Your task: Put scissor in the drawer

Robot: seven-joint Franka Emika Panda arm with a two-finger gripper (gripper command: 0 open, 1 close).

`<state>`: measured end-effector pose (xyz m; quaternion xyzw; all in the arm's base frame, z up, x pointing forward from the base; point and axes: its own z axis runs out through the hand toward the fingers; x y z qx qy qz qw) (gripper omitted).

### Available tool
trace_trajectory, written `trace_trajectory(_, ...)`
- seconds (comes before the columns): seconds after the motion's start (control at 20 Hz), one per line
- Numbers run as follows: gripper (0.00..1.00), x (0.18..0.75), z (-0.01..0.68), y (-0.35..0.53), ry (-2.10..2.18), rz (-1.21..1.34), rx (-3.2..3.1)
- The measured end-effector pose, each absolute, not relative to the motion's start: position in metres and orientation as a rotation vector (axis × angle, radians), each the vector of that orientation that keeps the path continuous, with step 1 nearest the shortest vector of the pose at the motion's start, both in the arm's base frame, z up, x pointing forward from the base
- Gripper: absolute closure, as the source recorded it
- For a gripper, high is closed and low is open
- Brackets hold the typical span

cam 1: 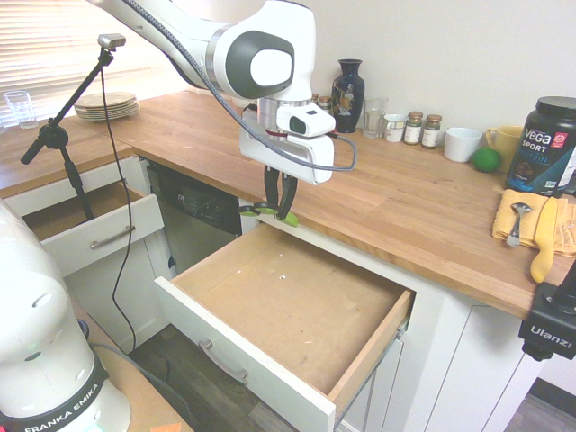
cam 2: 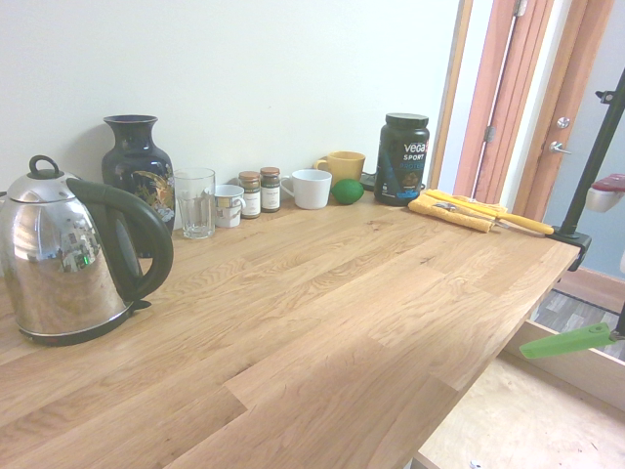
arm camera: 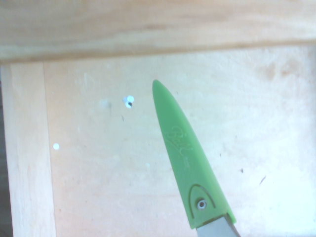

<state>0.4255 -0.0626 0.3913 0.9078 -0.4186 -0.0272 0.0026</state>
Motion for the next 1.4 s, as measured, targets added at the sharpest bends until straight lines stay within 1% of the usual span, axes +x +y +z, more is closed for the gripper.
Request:
trace_trajectory(0.4, 1.00, 0.420, 0.363, -0.062, -1.343, -0.071, 2.863)
trace_trajectory(0.9, 1.00, 0.422, 0.275, -0.075, -1.374, -0.088, 2.822)
trace_trajectory(1.4, 1.00, 0.426, 0.214, -0.084, -1.368, -0.100, 2.818)
